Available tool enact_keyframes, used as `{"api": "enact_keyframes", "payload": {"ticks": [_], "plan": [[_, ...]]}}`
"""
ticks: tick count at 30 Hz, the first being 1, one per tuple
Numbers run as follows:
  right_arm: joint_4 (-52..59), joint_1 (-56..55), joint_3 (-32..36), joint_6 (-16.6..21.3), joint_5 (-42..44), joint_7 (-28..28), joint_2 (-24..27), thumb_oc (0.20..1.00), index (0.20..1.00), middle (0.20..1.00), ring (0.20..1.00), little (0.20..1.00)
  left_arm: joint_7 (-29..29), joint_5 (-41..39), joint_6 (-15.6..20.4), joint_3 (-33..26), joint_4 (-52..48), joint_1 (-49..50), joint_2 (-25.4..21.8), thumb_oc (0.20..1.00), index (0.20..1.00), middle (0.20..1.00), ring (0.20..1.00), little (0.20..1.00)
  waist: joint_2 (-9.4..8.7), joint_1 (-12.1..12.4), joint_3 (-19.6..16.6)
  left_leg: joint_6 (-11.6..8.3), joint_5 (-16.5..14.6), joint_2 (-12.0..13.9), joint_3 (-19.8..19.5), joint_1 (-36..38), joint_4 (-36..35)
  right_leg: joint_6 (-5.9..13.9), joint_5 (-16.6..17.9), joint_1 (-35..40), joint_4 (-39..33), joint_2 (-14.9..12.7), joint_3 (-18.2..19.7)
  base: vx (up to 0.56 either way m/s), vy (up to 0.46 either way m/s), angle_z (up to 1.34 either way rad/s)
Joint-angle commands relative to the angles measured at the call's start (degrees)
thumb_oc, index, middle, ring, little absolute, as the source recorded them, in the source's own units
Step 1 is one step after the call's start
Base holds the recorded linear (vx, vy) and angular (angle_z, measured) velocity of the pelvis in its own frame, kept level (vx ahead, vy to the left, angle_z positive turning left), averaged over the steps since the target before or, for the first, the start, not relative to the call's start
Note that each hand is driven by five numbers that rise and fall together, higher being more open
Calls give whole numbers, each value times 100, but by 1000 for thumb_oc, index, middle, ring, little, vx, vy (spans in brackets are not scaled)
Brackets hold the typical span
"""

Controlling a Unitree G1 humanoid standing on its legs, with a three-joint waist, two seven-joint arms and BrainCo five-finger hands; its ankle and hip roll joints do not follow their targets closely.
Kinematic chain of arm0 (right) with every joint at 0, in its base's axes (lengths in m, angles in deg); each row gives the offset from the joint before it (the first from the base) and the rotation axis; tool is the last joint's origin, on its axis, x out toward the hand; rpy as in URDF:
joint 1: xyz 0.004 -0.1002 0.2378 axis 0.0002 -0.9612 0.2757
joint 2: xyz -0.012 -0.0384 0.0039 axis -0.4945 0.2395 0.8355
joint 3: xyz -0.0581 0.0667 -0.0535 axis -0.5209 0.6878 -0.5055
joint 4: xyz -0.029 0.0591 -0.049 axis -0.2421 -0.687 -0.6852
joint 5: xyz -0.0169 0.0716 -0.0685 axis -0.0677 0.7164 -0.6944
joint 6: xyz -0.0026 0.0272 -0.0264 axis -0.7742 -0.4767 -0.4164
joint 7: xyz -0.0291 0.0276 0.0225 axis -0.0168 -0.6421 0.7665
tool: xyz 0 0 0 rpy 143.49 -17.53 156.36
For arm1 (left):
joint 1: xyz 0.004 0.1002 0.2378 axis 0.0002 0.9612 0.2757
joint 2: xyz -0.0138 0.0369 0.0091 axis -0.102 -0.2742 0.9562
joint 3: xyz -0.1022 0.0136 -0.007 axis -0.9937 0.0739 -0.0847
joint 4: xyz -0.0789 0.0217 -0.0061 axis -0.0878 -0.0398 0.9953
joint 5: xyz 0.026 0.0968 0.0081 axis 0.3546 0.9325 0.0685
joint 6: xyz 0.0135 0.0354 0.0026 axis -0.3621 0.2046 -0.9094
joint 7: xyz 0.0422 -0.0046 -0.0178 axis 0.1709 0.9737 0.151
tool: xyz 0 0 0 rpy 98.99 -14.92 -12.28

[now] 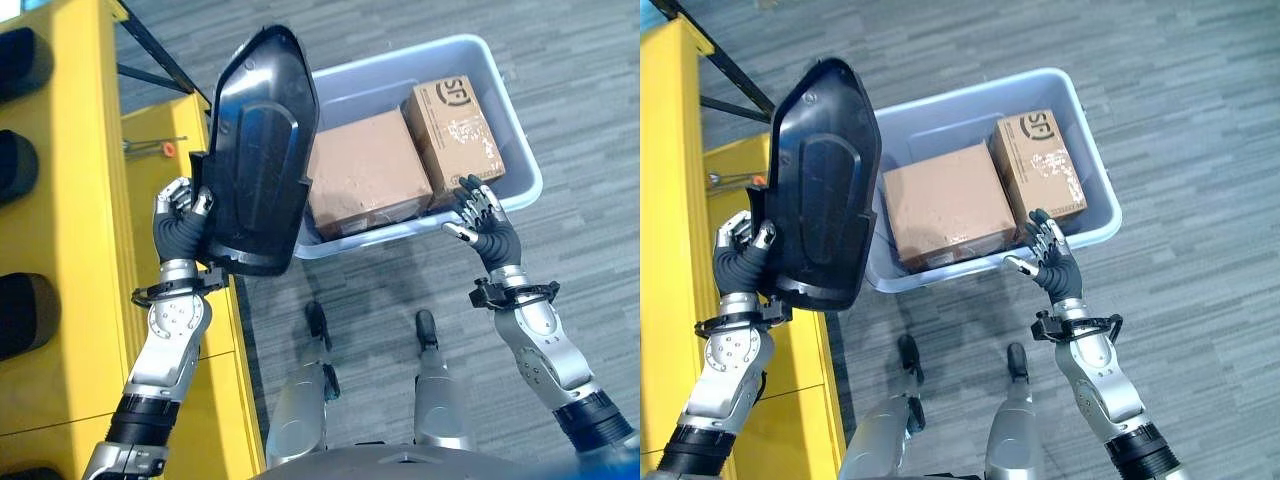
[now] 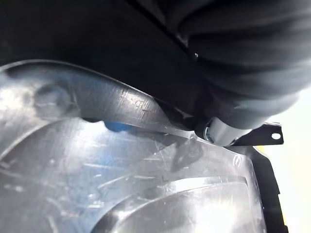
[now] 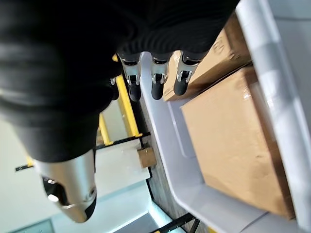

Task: Move parts from the plastic box to the shelf.

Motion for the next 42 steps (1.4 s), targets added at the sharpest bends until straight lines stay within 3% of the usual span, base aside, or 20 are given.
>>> {"api": "enact_keyframes", "payload": {"ticks": [1,7,13,14,15,17,18,22,23,24,26,28,34,37,39,42], "plan": [[34,-20,56,107,-203,-197,-2,1000,1000,1000,1000,1000,377,-358,411,-348,-527,55,-227,200,200,200,200,200,-189,186,-519,-453,-523,644,-467,537,344,-272,-646,-217,1156,5,-127,-2,-117,32],[-60,-27,28,42,-267,-323,44,1000,1000,1000,1000,1000,732,-673,303,-251,-683,505,-37,200,200,200,200,200,-105,374,-626,-494,-312,799,-825,641,311,-455,-1036,38,1514,251,-445,-17,-130,34],[-99,-10,-40,17,-279,-465,116,1000,1000,1000,1000,1000,1010,-1062,182,-257,-747,998,201,200,200,200,200,200,-25,740,-573,-573,281,1068,-1561,590,152,-796,-1597,166,2122,683,-1021,-74,-187,46],[-100,-8,-39,17,-279,-466,118,1000,1000,1000,1000,1000,1011,-1063,178,-258,-753,998,203,200,200,200,200,200,-8,729,-581,-575,301,1079,-1582,565,149,-799,-1569,160,2102,698,-1038,-184,-227,72],[-145,-107,26,23,-399,-521,173,1000,1000,1000,1000,1000,1131,-1083,119,-199,-634,1105,306,200,200,200,200,200,6,872,-447,-657,772,1076,-1543,327,121,-954,-1634,312,2050,737,-1489,-245,-236,163],[-225,-98,29,16,-520,-497,184,1000,1000,1000,1000,1000,1185,-1111,75,-163,-492,1086,408,200,200,200,200,200,-70,947,-382,-573,823,1017,-939,214,134,-962,-1488,520,1805,640,-1889,-267,-196,230],[-196,-171,126,16,-566,-473,154,1000,1000,1000,1000,1000,1175,-1081,80,-158,-472,1029,493,200,200,200,200,200,-149,921,-347,-488,588,1035,-451,225,536,-947,-1274,607,1610,475,-2184,-252,-45,190],[-187,-364,249,30,-436,-492,40,1000,1000,1000,1000,1000,1218,-1106,74,-34,-455,876,541,200,200,200,200,200,-312,774,-488,-457,-328,1046,-328,539,1673,-904,-1081,708,1359,113,-2585,-128,1,130],[-264,-414,249,7,-379,-487,-51,1000,1000,1000,1000,1000,1254,-1130,68,49,-471,761,511,200,200,200,200,200,-317,713,-595,-440,-695,945,-335,803,2027,-907,-993,732,1348,-12,-2791,-21,98,91],[-268,-415,252,10,-378,-489,-56,1000,1000,1000,1000,1000,1254,-1131,69,52,-469,759,506,200,200,200,200,200,-315,704,-586,-436,-726,944,-352,796,2064,-898,-999,751,1351,-14,-2805,45,219,131],[-288,-515,322,11,-298,-473,-187,1000,1000,1000,1000,1000,1345,-1050,57,211,-556,675,435,200,200,200,200,200,-214,580,-773,-319,-1267,610,-366,1204,1452,-727,-870,794,1452,-217,-3046,131,245,106],[-291,-600,358,-21,-295,-463,-263,1000,1000,1000,1000,1000,1401,-1100,41,243,-614,670,397,200,200,200,200,200,-171,597,-867,-224,-1287,450,-379,1237,1120,-622,-730,896,1474,-378,-3113,143,273,81],[-553,-339,109,-110,-360,-483,-585,1000,1000,1000,1000,1000,1381,-1043,56,71,-752,661,222,200,200,200,200,200,-328,894,-1020,27,-1405,-110,-645,1282,744,-247,-275,1154,1360,-917,-3500,66,224,49],[-588,-315,69,-116,-362,-482,-634,1000,1000,1000,1000,1000,1373,-1026,53,27,-781,700,196,200,200,200,200,200,-376,909,-1044,86,-1435,-213,-709,1276,736,-183,-177,1182,1367,-998,-3553,40,151,40],[-648,-249,-84,-178,-389,-523,-820,1000,1000,1000,1000,1000,1325,-889,53,-99,-807,714,154,200,200,200,200,200,-473,1092,-1124,246,-1464,-571,-865,1304,549,69,270,1256,1370,-1285,-3696,81,293,28],[-662,-205,-171,-205,-397,-538,-897,1000,1000,1000,1000,1000,1280,-795,52,-120,-776,708,149,200,200,200,200,200,-508,1115,-1162,347,-1456,-747,-940,1370,447,159,457,1246,1477,-1434,-3632,74,216,43]]}}
